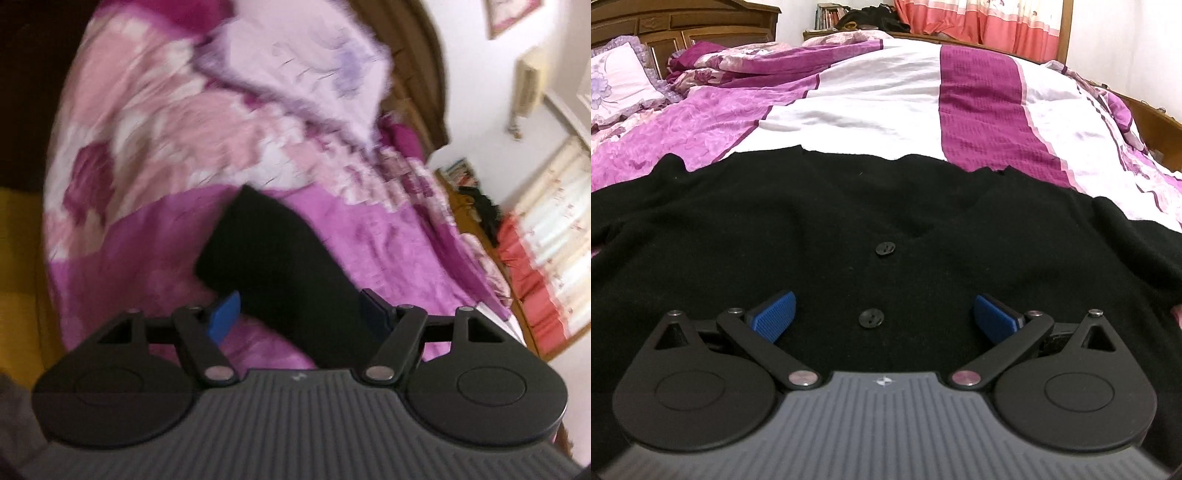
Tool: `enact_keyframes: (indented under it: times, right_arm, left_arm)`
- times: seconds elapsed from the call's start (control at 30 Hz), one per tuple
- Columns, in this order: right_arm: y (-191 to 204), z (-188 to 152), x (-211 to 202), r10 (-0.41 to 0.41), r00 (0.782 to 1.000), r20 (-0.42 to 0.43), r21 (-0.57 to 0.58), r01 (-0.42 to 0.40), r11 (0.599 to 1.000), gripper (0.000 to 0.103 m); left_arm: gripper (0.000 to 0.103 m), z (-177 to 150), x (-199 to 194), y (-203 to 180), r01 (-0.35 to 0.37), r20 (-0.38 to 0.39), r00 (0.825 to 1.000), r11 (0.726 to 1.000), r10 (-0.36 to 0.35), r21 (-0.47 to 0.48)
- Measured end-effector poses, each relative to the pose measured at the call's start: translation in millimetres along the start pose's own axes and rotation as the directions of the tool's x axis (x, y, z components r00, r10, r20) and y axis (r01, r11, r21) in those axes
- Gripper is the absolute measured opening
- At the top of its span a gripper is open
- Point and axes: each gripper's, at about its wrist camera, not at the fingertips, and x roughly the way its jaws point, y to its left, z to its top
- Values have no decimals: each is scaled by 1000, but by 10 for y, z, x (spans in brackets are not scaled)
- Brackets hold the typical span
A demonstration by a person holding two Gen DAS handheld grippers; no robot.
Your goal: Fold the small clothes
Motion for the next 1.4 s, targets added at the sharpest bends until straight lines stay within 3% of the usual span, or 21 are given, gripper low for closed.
enact_keyframes:
  times: [0.07,0.2,0.37,0.4,0.43,0.57,0.6,0.63,0.73,0.83,1.03,1.17,1.3,1.4]
  right_arm:
    - [-13,8,0,2,1000,-1,2,-2,1000,103]
    - [-14,9,6,2,1000,-1,2,-2,1000,103]
    - [-22,9,15,4,1000,-3,6,-4,1000,103]
    - [-20,9,19,5,1000,-4,8,-5,1000,103]
    - [-20,8,19,6,1000,-4,10,-6,1000,103]
    - [-18,7,16,7,1000,-5,11,-7,1000,103]
    - [-19,6,17,8,1000,-5,12,-8,1000,103]
    - [-20,5,20,8,1000,-5,12,-8,1000,103]
    - [-21,4,19,9,1000,-4,14,-9,1000,103]
    - [-38,7,17,18,1000,-3,25,-17,1000,103]
    - [-34,6,16,17,1000,-2,24,-17,1000,103]
    - [-36,6,18,20,1000,-3,26,-20,999,103]
    - [-29,6,26,19,1000,-6,26,-19,999,103]
    - [14,8,25,3,1000,-5,9,-3,1000,103]
  left_arm:
    - [73,-69,-49,39,22,-20,1000,999,-23,-27]
    - [73,-103,73,33,-16,-9,1000,1000,17,25]
    - [71,3,266,121,-8,49,999,1000,8,-10]
    - [64,22,313,143,-4,53,999,1000,5,-17]
    - [48,36,349,160,-12,54,998,1000,13,-21]
    - [25,157,384,177,-53,4,999,993,54,-101]
    - [12,211,352,103,-73,4,997,994,73,-81]
    - [9,260,307,33,-66,28,997,996,68,-55]
    - [8,387,174,-233,21,102,994,999,-25,35]
    - [8,384,58,-566,48,163,984,983,-77,175]
    - [8,139,37,-1065,132,155,970,944,-185,304]
    - [8,-196,113,-1466,209,74,963,895,-257,393]
    - [8,-590,91,-1937,263,37,940,788,-340,557]
    - [8,-856,88,-2250,361,-41,901,695,-431,622]
